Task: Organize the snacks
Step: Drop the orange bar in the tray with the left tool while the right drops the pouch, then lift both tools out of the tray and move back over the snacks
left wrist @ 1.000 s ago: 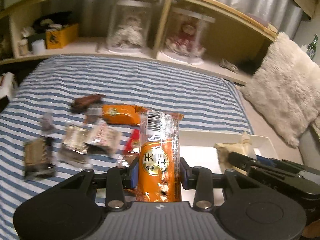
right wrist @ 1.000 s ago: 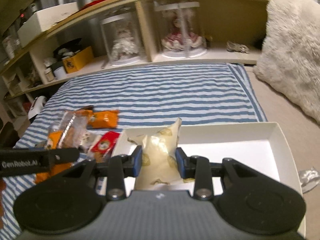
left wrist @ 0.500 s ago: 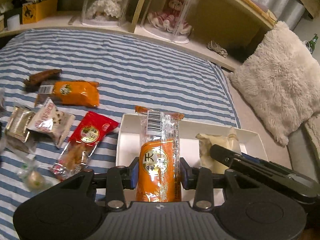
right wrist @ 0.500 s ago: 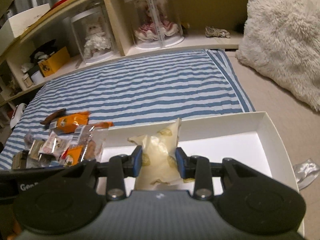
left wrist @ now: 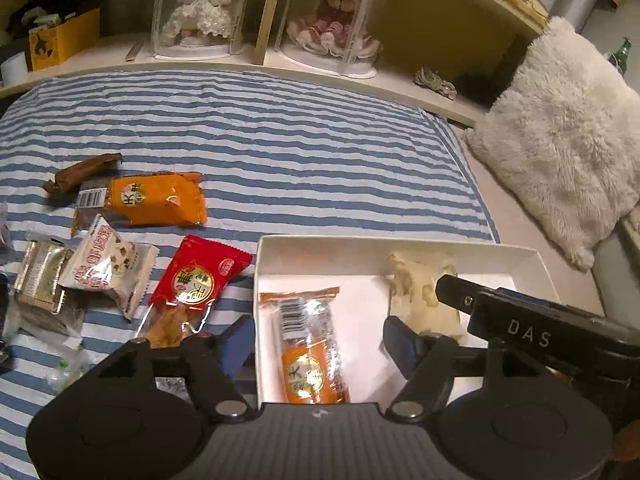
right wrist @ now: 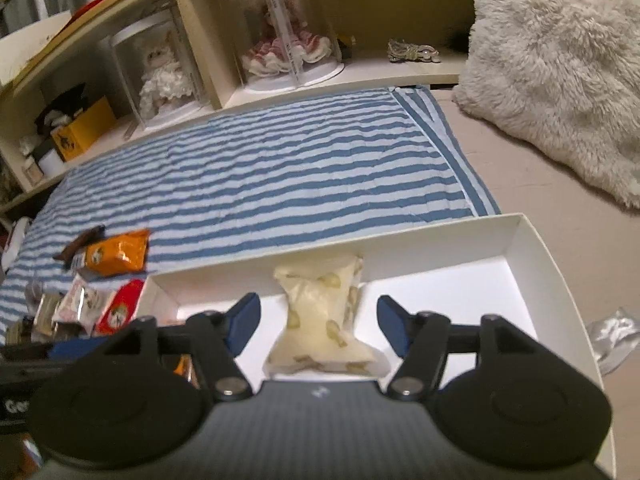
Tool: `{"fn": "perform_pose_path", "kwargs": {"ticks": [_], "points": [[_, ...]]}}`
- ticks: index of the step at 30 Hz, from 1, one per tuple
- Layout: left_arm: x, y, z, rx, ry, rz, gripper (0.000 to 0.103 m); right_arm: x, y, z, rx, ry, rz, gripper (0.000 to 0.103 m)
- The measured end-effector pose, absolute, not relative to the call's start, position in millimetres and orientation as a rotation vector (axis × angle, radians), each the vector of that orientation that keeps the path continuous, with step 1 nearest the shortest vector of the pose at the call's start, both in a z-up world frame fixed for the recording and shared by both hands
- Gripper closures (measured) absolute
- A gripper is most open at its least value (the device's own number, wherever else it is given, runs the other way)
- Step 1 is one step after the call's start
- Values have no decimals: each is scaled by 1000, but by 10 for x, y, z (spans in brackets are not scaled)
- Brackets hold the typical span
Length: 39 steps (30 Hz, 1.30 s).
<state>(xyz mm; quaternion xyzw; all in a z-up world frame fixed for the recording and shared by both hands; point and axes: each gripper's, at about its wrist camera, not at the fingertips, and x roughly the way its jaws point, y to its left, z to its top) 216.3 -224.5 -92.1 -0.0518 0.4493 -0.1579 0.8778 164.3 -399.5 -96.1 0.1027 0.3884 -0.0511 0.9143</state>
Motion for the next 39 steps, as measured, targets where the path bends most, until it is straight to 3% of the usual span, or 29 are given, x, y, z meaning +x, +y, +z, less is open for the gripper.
{"fn": "perform_pose_path", "kwargs": {"ticks": [14,24,39], "points": [[1918,-2007,-807,-44,934,-301,2,1386,-3926,-857,135,812,-133,20],[1763,-1787,-632,-33,906,-272,0,1147,-3825,-664,98,788,-155,1],[1498,-1386,-352,-15,837,-221,0,738,-3654,-404,50,714,-161,1]]}}
